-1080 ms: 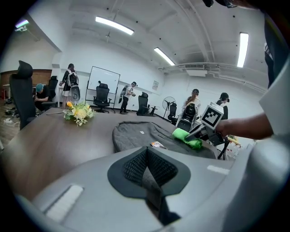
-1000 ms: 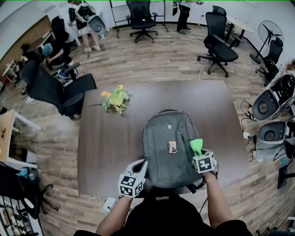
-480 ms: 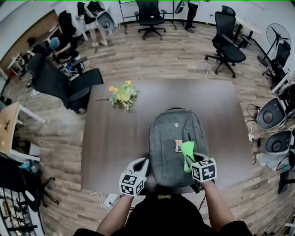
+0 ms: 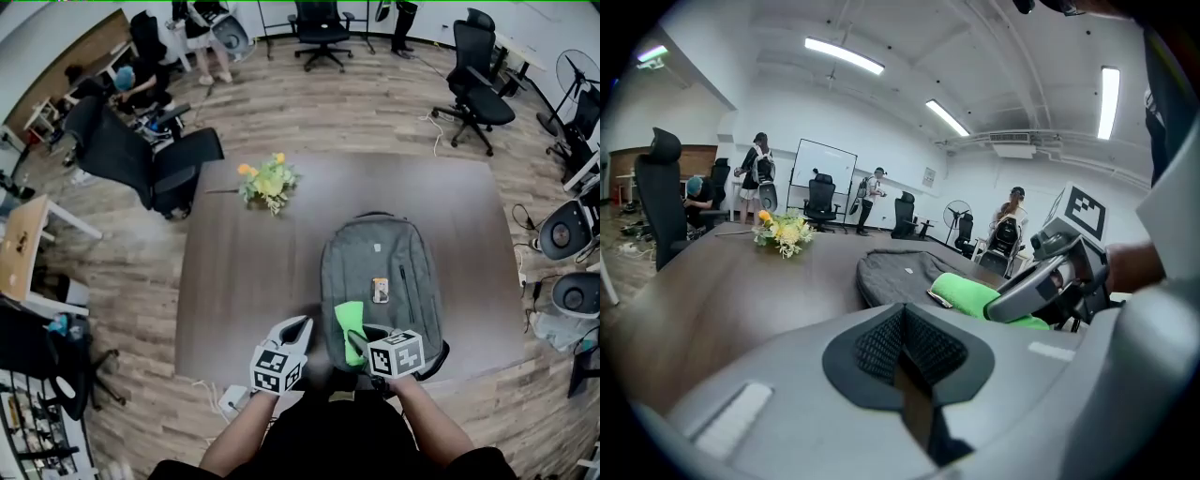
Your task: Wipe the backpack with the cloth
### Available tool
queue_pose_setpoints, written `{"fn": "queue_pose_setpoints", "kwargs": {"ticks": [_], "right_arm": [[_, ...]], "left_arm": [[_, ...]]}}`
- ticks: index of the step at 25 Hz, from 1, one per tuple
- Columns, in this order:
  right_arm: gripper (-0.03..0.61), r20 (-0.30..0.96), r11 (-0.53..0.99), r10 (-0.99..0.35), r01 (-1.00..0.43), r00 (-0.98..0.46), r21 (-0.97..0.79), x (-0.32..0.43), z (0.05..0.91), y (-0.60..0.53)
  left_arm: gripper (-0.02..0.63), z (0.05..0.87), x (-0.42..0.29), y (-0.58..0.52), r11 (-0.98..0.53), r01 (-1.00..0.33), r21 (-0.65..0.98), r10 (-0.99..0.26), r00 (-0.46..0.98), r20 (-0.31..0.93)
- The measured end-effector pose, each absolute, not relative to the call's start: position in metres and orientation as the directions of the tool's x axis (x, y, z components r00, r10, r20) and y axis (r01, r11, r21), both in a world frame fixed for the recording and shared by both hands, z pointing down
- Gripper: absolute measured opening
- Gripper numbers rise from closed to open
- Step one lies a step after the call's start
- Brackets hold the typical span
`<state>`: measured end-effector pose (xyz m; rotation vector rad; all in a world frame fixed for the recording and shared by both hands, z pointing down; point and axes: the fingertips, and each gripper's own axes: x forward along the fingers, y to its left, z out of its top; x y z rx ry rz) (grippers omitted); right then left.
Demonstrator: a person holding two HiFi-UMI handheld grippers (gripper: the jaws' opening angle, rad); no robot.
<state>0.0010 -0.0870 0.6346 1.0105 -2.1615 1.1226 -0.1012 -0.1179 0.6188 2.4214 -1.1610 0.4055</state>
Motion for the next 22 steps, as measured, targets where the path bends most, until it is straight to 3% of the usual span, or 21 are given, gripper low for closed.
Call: {"fn": "queue_pose_setpoints", "kwargs": {"ticks": [10, 18, 22], "right_arm": [[0.112, 0.729, 0.375, -0.377, -0.814, -0.571, -0.443, -0.018, 0.641, -0.081], [0.112, 0.795, 0.416, -0.404, -0.865, -0.451, -0.280, 0.001, 0.648, -0.072], [0.112, 0.805, 0.415, -0.420, -0.878, -0.419, -0.241, 0.015, 0.647, -0.072]], "left_arm": [[0.020, 0.629, -0.113, -0.111, -0.585, -0.769, 0.256, -0.639, 0.632, 0.438], [0.020, 0.631, -0.110, -0.090, -0.614, -0.734, 0.290, -0.593, 0.672, 0.443], [0.020, 0.635, -0.107, -0.087, -0.644, -0.733, 0.219, -0.595, 0.660, 0.459]]}}
